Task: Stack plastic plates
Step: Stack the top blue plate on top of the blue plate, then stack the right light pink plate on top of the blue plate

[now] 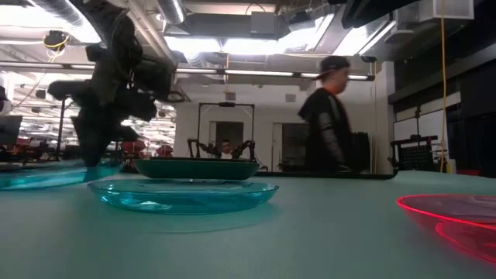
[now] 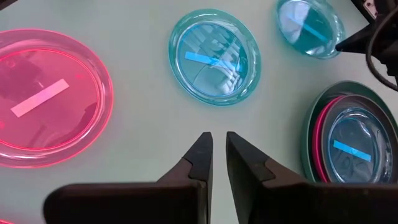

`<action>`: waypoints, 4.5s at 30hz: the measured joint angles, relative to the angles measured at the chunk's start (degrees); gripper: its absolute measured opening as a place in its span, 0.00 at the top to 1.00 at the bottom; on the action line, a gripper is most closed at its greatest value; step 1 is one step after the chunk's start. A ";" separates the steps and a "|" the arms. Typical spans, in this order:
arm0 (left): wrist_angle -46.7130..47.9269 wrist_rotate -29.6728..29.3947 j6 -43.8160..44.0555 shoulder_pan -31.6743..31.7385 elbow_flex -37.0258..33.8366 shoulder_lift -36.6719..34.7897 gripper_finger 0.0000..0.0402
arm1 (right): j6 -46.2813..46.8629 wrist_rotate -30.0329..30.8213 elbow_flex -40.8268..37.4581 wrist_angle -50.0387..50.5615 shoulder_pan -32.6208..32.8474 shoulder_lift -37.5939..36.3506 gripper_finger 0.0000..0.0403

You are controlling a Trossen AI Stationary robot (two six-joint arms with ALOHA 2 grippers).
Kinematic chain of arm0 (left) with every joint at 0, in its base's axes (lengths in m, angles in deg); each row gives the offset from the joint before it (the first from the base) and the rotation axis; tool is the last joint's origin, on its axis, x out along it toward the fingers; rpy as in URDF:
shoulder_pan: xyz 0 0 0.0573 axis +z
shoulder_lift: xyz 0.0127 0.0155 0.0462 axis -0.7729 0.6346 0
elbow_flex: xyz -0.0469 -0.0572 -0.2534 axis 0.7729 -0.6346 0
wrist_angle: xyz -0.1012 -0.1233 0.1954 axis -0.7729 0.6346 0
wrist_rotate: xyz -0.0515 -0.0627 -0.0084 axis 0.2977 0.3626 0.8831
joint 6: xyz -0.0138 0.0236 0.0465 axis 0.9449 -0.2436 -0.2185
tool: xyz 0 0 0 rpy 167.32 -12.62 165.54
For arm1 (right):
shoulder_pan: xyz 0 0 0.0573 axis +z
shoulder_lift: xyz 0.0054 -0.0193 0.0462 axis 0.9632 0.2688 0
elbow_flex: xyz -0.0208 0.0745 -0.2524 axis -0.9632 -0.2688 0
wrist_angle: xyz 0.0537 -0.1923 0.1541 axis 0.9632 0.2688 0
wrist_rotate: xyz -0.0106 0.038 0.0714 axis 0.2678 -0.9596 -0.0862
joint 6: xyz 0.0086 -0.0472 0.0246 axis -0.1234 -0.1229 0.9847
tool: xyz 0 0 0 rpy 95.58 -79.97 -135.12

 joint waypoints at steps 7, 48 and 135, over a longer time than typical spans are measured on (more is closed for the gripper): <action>-0.06 3.80 5.99 -4.56 5.98 0.00 1.00 | -0.22 0.02 0.00 -0.08 0.00 0.00 0.91; -13.57 -4.40 36.31 18.88 22.50 6.74 1.00 | -0.28 2.45 0.00 -0.58 0.00 0.00 0.91; -11.77 -7.31 30.47 -11.82 22.48 -1.73 0.78 | 4.98 -8.95 -6.86 25.27 -0.02 -0.09 0.71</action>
